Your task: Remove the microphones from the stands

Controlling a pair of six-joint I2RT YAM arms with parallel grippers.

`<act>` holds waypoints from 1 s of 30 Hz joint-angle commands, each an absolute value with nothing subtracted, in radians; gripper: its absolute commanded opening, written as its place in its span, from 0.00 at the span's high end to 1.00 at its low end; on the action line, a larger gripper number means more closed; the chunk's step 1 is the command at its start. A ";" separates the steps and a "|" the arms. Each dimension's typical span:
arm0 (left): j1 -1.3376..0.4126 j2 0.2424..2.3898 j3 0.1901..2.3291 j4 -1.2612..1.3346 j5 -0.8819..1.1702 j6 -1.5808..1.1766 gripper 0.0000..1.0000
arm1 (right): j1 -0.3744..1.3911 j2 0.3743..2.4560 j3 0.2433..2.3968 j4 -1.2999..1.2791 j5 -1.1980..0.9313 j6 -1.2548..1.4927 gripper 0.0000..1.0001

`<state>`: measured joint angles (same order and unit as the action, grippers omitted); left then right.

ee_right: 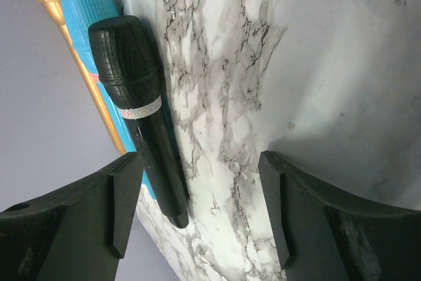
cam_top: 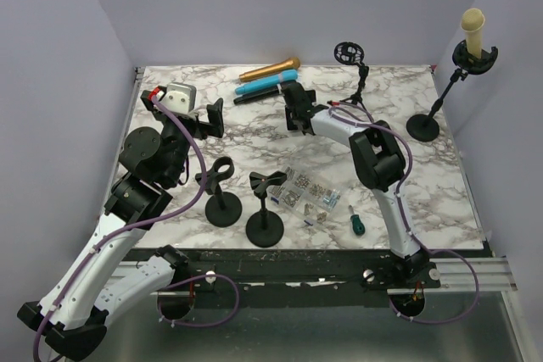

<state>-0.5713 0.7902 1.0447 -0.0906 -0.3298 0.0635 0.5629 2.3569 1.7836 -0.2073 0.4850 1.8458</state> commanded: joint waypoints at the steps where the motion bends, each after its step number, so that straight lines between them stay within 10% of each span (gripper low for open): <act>1: -0.573 0.787 1.038 -0.061 -0.354 0.070 0.02 | 0.560 2.327 1.710 -0.270 0.461 1.727 0.19; 20: -0.573 0.794 1.041 -0.072 -0.339 0.060 0.02 | 0.574 1.934 1.360 -0.010 0.331 0.867 0.07; 30: -0.600 0.784 1.046 -0.089 -0.324 0.052 0.01 | 0.572 1.541 1.214 -0.097 -0.124 0.532 0.00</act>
